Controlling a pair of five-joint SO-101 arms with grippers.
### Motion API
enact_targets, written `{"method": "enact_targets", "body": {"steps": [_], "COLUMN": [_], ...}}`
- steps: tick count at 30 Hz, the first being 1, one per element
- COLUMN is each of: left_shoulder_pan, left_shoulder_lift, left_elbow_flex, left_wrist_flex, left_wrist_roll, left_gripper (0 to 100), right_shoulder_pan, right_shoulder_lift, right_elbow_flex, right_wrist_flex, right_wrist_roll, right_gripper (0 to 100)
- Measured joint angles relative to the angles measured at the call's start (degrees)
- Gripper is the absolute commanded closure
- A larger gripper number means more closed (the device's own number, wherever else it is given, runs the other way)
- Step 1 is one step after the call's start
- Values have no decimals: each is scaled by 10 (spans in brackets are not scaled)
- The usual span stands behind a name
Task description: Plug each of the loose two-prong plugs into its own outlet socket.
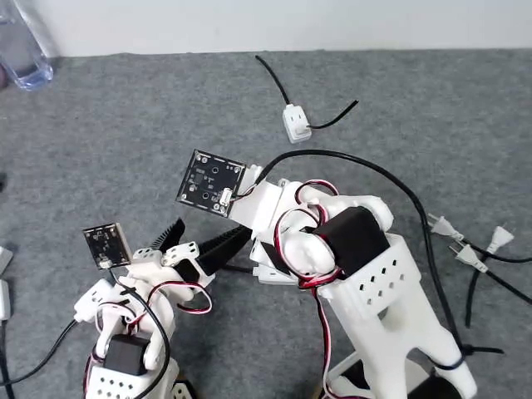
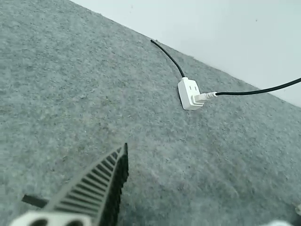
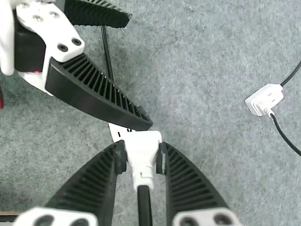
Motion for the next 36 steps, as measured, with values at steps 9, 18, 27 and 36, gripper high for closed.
{"method": "enact_targets", "body": {"steps": [9, 18, 27, 36], "left_shoulder_pan": [-71, -182, -255, -258], "left_shoulder_lift": [5, 5, 5, 5], "left_elbow_flex": [3, 3, 3, 3], "left_wrist_flex": [-21, -22, 75, 84], "left_wrist_roll": [-4, -5, -5, -5], "left_gripper": [436, 436, 436, 436], "right_shoulder_pan": [39, 52, 72, 109], "right_shoulder_lift": [-3, -4, 74, 186], "right_elbow_flex": [-2, -2, -2, -2], "right_wrist_flex": [-18, 4, 23, 63], "right_wrist_roll": [24, 76, 119, 216], "right_gripper": [991, 991, 991, 991]}}
